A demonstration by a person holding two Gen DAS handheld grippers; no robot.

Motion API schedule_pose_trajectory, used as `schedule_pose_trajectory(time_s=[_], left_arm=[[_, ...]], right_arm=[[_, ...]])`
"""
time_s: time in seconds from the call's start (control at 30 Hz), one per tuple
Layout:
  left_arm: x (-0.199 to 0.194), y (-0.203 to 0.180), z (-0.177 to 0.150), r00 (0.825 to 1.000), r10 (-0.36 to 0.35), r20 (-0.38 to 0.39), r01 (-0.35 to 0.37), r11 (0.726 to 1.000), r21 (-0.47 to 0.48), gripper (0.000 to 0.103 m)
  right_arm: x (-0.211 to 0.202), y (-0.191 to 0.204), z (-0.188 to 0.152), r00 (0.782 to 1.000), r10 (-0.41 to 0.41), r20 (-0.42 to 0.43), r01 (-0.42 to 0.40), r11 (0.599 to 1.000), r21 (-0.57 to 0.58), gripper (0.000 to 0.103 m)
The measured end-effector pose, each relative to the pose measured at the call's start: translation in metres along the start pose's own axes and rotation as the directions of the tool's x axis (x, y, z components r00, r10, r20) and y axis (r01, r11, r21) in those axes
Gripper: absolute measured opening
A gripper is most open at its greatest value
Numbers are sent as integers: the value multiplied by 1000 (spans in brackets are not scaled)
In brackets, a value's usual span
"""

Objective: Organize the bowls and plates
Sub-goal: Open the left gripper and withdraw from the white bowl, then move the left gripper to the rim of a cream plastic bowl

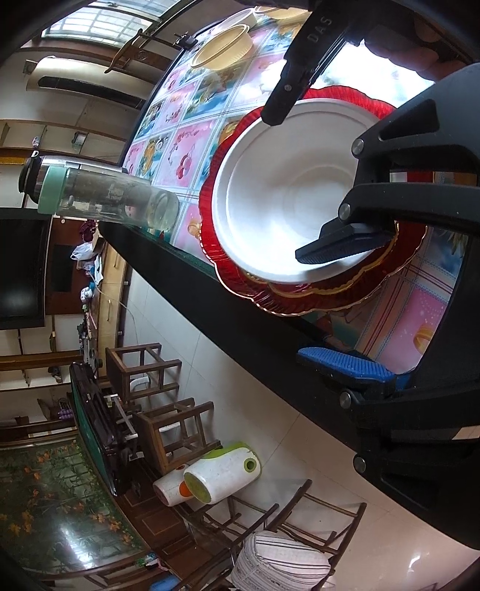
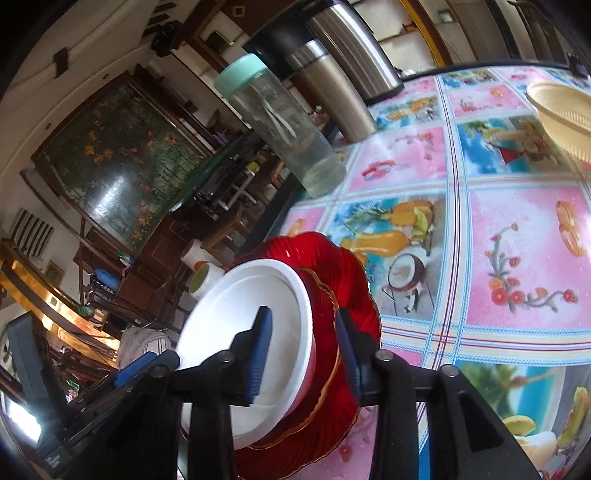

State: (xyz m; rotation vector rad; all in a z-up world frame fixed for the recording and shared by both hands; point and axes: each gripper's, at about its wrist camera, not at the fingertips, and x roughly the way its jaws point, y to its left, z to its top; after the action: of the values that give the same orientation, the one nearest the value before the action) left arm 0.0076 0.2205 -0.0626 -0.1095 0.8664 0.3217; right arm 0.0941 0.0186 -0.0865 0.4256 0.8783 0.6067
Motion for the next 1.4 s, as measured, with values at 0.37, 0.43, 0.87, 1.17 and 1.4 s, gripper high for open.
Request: schedule_pose_trajectory(time_s=[0.37, 0.43, 0.87, 1.17, 1.4], left_arm=[[-18, 2, 2, 994, 63, 86, -62, 998, -11, 64], [-22, 3, 3, 991, 81, 108, -79, 997, -19, 66], [-63, -11, 5, 965, 79, 252, -75, 997, -23, 80], [-80, -61, 2, 966, -9, 260, -16, 996, 92, 82], [-79, -121, -5, 973, -64, 220, 17, 977, 211, 82]], right_arm=[[-26, -12, 2, 996, 17, 83, -17, 1000, 5, 57], [-31, -15, 3, 994, 31, 101, -32, 999, 6, 57], [-80, -55, 14, 974, 51, 222, -64, 997, 50, 62], [-133, -98, 20, 949, -24, 315, 2, 997, 72, 66], [-189, -151, 26, 907, -84, 412, 15, 986, 169, 66]])
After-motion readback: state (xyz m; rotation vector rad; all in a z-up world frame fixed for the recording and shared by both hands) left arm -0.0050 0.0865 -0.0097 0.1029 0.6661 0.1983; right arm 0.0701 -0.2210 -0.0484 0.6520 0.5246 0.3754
